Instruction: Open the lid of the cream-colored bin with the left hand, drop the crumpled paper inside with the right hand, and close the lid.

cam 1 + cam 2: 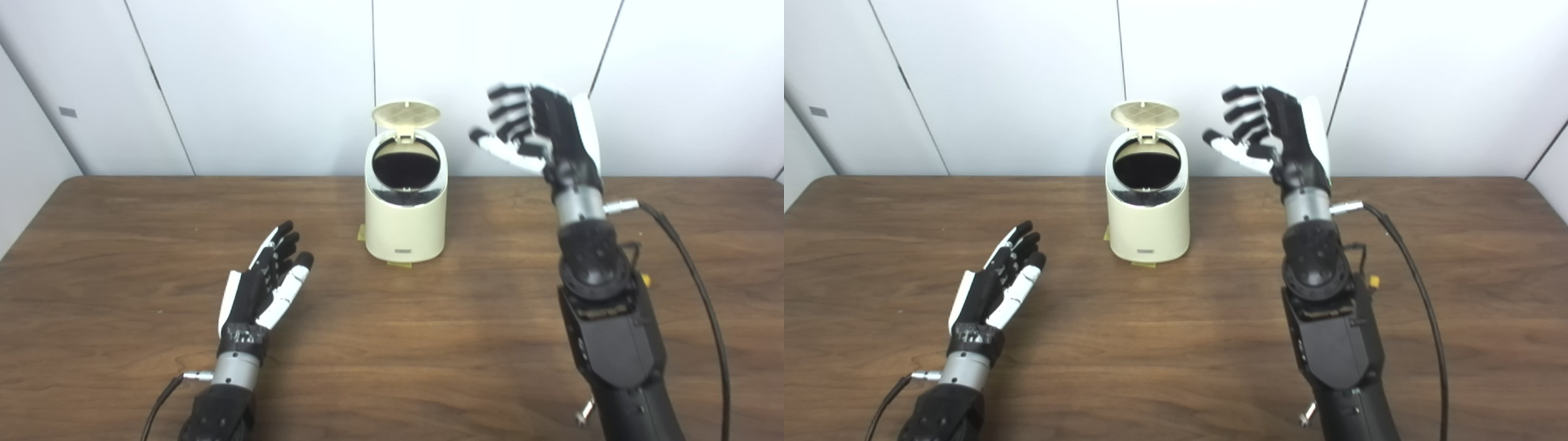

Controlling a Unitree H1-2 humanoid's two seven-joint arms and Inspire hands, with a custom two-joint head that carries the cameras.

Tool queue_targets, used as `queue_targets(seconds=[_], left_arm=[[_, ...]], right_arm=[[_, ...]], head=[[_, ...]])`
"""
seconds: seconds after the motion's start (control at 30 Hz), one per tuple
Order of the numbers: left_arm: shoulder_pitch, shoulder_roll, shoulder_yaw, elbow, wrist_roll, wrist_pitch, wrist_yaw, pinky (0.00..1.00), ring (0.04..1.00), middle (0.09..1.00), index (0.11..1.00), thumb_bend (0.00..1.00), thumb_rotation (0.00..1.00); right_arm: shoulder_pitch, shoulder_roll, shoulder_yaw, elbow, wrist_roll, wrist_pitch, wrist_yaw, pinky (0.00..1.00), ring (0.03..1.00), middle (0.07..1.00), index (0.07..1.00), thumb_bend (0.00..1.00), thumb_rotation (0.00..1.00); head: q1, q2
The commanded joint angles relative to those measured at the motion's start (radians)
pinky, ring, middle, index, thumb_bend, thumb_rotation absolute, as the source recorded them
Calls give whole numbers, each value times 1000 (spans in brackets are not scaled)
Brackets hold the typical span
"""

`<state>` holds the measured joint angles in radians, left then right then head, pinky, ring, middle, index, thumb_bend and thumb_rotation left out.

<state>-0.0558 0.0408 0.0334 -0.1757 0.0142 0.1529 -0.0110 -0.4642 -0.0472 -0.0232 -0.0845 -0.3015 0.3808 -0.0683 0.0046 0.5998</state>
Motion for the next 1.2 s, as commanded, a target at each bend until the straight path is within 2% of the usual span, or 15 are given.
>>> queue_targets(seconds=[0.0,0.03,0.1,0.17,0.2,0.27,0.3,0.37,0.4,0.43,0.5,0.7,0.83,1.0,1.17], left_arm=[[-76,1,-2,-24,-19,36,-13,962,927,924,967,609,585],[-95,6,-4,-25,-23,65,-17,985,935,930,972,608,603],[-146,18,-7,-18,-36,132,-31,996,956,951,983,601,671],[-200,27,0,3,-70,185,-54,1000,993,993,999,577,753],[-227,32,2,18,-83,201,-64,1000,994,994,999,575,757],[-264,40,1,39,-93,216,-76,998,999,999,1000,552,790],[-299,46,-6,58,-85,227,-77,997,1000,1000,1000,548,796],[-347,54,-16,88,-74,237,-80,998,1000,1000,1000,548,832],[-380,55,-17,113,-77,240,-82,999,1000,1000,1000,548,837],[-409,53,-17,135,-83,244,-85,1000,1000,1000,1000,553,830],[-448,53,-19,166,-92,245,-92,1000,1000,1000,1000,557,826],[-562,54,-25,263,-85,252,-96,1000,1000,1000,982,618,796],[-626,56,-31,316,-78,263,-99,1000,1000,1000,991,648,764],[-674,70,-54,342,-57,257,-108,1000,1000,1000,1000,663,795],[-707,70,-62,343,-47,260,-109,1000,1000,1000,1000,644,804]], right_arm=[[-13,8,-30,-49,69,39,24,549,679,751,636,499,293],[5,8,-39,-51,92,47,34,577,708,778,726,488,407],[48,-7,-38,-46,111,29,48,599,715,801,789,479,563],[85,-26,-21,-37,106,3,55,635,747,837,838,514,780],[102,-28,-18,-38,110,-5,56,637,750,839,840,516,793],[123,-24,-14,-44,120,-11,54,664,783,860,864,513,880],[136,-8,-32,-50,163,-3,63,669,790,864,868,512,894],[152,11,-52,-57,223,7,73,793,887,928,909,597,942],[163,20,-60,-59,252,-1,77,810,900,937,915,610,950],[173,26,-64,-61,270,-11,78,876,924,957,937,667,971],[185,35,-68,-65,294,-23,76,902,934,964,947,697,982],[204,58,-73,-71,339,-19,61,992,933,962,957,702,1000],[220,71,-74,-55,352,-27,52,1000,935,950,946,677,1000],[242,85,-65,-34,355,-63,50,1000,938,953,945,641,1000],[256,83,-48,-27,347,-69,44,1000,918,940,965,634,1000]], head=[[5,2],[5,1],[7,-1],[5,-2],[3,-4],[-1,-2],[-1,-3],[0,-5],[2,-5],[2,-5],[3,-7],[4,-16],[8,-20],[13,-27],[16,-28]])
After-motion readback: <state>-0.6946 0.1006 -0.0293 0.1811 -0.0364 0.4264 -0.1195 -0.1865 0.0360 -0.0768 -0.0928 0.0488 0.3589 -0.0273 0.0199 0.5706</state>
